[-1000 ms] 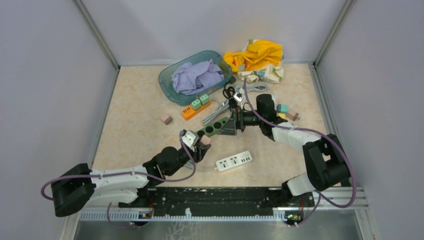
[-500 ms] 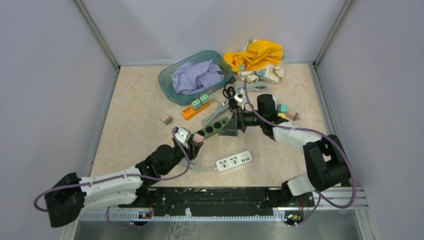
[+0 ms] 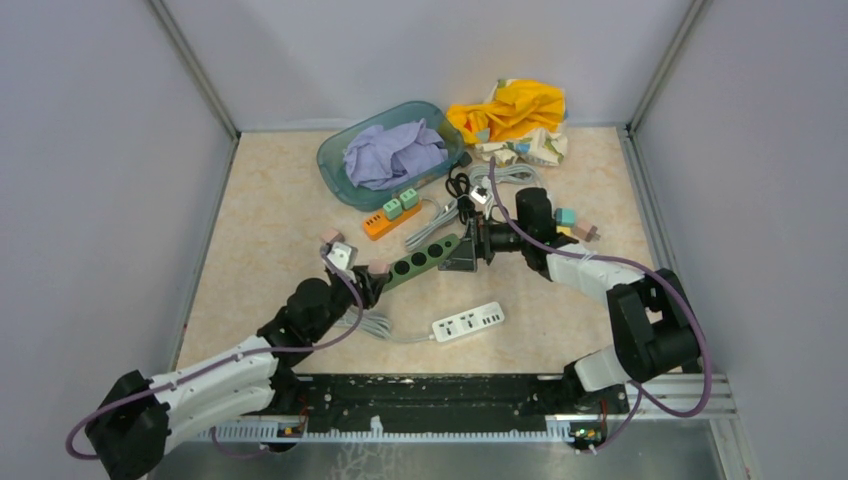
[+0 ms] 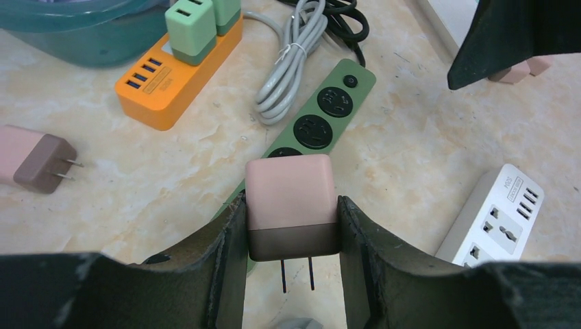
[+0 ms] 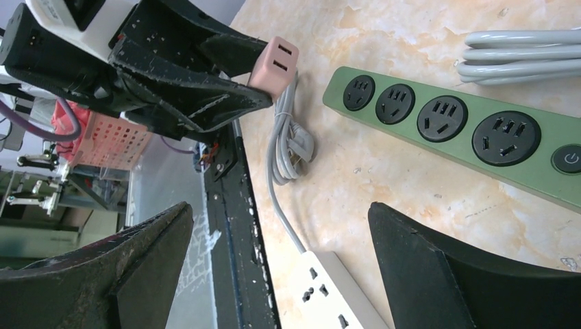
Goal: Pull the plug off the socket
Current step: Place the plug at the center of the board.
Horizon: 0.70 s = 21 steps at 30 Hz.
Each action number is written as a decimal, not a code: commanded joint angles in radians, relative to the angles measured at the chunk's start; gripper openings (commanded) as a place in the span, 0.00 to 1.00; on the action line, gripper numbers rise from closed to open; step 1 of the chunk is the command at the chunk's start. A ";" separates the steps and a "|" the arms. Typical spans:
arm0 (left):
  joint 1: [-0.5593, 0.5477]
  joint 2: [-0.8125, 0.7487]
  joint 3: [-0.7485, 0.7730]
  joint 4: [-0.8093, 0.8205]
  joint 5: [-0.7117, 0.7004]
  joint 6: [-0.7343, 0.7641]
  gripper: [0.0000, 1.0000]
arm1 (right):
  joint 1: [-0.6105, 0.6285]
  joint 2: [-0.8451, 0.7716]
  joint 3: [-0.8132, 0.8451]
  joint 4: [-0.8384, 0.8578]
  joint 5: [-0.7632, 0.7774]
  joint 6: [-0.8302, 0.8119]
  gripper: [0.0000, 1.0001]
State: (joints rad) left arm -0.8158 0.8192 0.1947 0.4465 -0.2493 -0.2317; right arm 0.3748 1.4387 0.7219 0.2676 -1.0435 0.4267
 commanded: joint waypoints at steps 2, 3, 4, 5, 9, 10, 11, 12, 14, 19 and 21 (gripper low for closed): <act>0.055 -0.038 -0.012 -0.021 0.067 -0.058 0.01 | -0.011 -0.043 0.054 0.021 -0.020 -0.020 0.99; 0.067 -0.042 -0.015 -0.024 0.071 -0.066 0.01 | -0.012 -0.043 0.054 0.021 -0.021 -0.020 0.99; 0.077 -0.046 -0.017 -0.026 0.077 -0.071 0.01 | -0.012 -0.043 0.054 0.021 -0.021 -0.020 0.99; 0.087 -0.052 -0.017 -0.030 0.083 -0.077 0.01 | -0.012 -0.043 0.054 0.020 -0.021 -0.020 0.99; 0.124 -0.066 -0.020 -0.043 0.105 -0.090 0.00 | -0.013 -0.043 0.054 0.020 -0.022 -0.020 0.99; 0.134 -0.070 -0.021 -0.047 0.109 -0.094 0.00 | -0.012 -0.043 0.054 0.020 -0.021 -0.021 0.99; 0.142 -0.073 -0.020 -0.051 0.112 -0.095 0.00 | -0.013 -0.044 0.054 0.019 -0.022 -0.020 0.99; 0.150 -0.074 -0.021 -0.054 0.116 -0.098 0.00 | -0.014 -0.044 0.054 0.019 -0.022 -0.021 0.99; 0.166 -0.074 -0.021 -0.062 0.120 -0.103 0.00 | -0.014 -0.043 0.054 0.019 -0.022 -0.021 0.99; 0.209 -0.076 -0.021 -0.075 0.134 -0.120 0.00 | -0.014 -0.045 0.054 0.018 -0.024 -0.022 0.99; 0.224 -0.078 -0.021 -0.079 0.137 -0.125 0.00 | -0.014 -0.046 0.054 0.018 -0.023 -0.022 0.99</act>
State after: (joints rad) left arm -0.6197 0.7574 0.1802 0.3683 -0.1375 -0.3328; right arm 0.3698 1.4387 0.7223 0.2607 -1.0462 0.4232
